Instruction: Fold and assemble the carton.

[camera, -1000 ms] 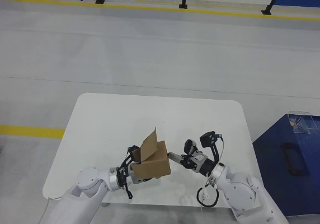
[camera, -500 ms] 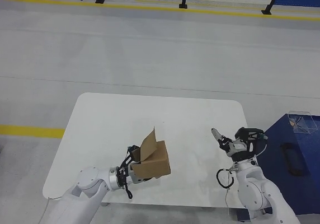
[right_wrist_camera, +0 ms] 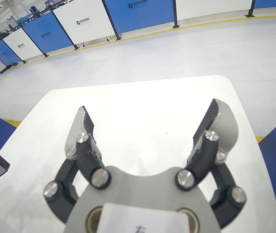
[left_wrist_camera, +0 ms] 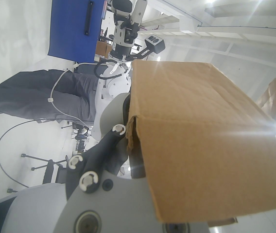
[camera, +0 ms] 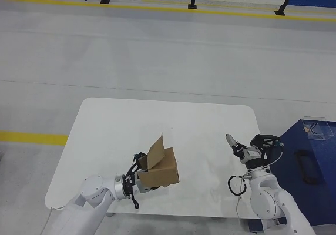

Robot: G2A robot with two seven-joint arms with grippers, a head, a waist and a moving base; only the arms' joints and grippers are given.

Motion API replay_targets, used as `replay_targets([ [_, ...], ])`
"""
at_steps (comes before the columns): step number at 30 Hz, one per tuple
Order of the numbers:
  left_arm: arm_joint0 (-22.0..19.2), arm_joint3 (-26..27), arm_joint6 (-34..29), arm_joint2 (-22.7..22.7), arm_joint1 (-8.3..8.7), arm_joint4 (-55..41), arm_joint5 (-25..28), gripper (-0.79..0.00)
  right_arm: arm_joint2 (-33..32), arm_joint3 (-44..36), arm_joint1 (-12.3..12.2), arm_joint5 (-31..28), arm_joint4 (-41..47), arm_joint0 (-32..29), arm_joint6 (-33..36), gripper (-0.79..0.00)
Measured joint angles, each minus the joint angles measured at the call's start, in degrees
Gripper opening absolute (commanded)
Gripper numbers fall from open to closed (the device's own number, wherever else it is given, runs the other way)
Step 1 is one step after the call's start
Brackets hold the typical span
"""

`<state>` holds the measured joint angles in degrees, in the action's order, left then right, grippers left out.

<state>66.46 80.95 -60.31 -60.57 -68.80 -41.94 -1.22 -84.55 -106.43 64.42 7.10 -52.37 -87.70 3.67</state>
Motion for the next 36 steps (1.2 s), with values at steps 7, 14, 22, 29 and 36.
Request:
replay_targets([
  [7,5.4,17.0,18.6,3.2,-0.13,7.9,-13.8,-0.785,0.0,0.0,0.0,0.0,0.0,0.0,0.0,0.000],
  [14,11.6,33.4,57.4,9.7,-3.51,-3.5,-33.6,-0.785,0.0,0.0,0.0,0.0,0.0,0.0,0.0,0.000],
  [22,4.1,22.6,95.2,12.6,-10.07,-36.0,-20.3,-0.785,0.0,0.0,0.0,0.0,0.0,0.0,0.0,0.000],
  [29,-2.4,11.8,112.0,15.7,-13.35,-42.7,-11.3,-0.785,0.0,0.0,0.0,0.0,0.0,0.0,0.0,0.000],
  [36,-5.8,6.8,118.6,20.3,-16.19,-43.7,-7.9,-0.006,0.0,0.0,0.0,0.0,0.0,0.0,0.0,0.000],
])
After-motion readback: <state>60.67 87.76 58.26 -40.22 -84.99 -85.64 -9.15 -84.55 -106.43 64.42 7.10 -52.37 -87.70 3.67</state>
